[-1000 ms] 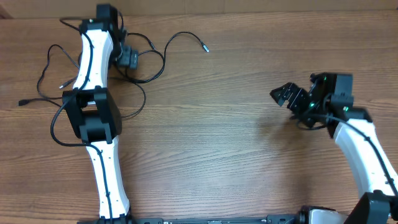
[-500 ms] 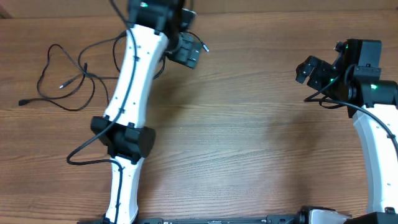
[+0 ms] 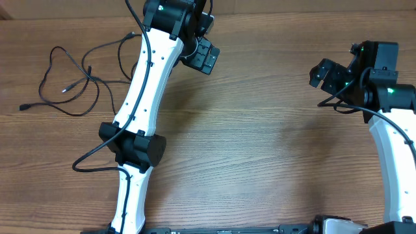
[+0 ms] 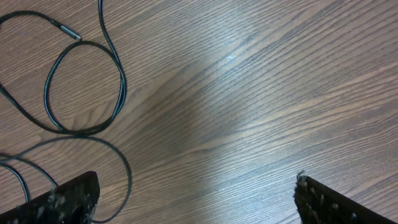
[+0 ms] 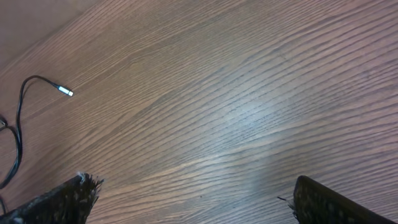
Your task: Untangle cables
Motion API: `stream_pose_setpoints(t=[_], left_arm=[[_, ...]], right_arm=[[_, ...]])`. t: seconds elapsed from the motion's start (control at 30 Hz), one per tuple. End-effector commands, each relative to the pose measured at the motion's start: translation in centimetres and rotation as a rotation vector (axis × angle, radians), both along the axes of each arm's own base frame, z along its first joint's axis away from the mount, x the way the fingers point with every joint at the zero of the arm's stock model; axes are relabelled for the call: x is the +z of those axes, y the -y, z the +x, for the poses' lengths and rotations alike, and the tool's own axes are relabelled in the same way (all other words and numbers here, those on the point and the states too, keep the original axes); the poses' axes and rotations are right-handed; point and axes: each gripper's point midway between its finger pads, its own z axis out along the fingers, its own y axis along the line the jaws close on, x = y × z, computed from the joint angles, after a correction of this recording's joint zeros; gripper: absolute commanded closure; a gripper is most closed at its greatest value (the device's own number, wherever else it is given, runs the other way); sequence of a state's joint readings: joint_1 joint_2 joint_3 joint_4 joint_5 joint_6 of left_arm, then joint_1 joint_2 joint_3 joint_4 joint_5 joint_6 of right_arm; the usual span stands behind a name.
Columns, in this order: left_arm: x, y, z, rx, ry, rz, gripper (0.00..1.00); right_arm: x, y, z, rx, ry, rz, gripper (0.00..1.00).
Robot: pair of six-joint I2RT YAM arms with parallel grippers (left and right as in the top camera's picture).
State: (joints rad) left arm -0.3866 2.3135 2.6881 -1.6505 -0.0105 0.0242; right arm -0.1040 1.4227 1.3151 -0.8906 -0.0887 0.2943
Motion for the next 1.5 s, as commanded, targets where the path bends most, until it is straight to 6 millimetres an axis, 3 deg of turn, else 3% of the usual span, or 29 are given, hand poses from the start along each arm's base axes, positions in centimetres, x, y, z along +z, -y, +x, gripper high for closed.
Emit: stream_pose_setpoints(t=[0.0, 0.33, 0.5, 0.63, 0.77, 0.93, 1.13, 1.3, 1.47], left_arm=[[1.3, 0.2, -0.3, 0.009, 0.025, -0.019, 0.00], [1.4, 0.4, 0.1, 0.015, 0.045, -0.029, 0.01], [2.0, 2.3, 2.6, 0.019, 0.201, -0.154, 0.01], [2.2, 2.4, 2.3, 0.007, 0.366, -0.237, 0.00], [3.5, 1.5, 0.3, -0.003, 0.543, -0.309, 0.00], [7.5, 0.5, -2.9, -0.044, 0.856, -0.428, 0.00], [11.1, -2.2, -9.7, -0.096, 1.177, -0.508, 0.00], [11.2, -4.9, -15.0, -0.082, 1.355, -0.559, 0.00], [8.3, -7.6, -18.1, -0.040, 1.443, -0.551, 0.00]], right_arm=[[1.3, 0.3, 0.3, -0.006, 0.034, -0.014, 0.00], [1.3, 0.3, 0.3, -0.006, 0.034, -0.014, 0.00], [1.3, 0.3, 0.3, -0.006, 0.034, -0.014, 0.00], [1.3, 0.3, 0.3, -0.006, 0.034, -0.014, 0.00], [1.3, 0.3, 0.3, -0.006, 0.034, -0.014, 0.00], [1.3, 0.3, 0.3, -0.006, 0.034, -0.014, 0.00], [1.3, 0.3, 0.3, -0.006, 0.034, -0.014, 0.00], [1.3, 0.3, 0.3, -0.006, 0.034, -0.014, 0.00], [1.3, 0.3, 0.3, -0.006, 0.034, -0.014, 0.00]])
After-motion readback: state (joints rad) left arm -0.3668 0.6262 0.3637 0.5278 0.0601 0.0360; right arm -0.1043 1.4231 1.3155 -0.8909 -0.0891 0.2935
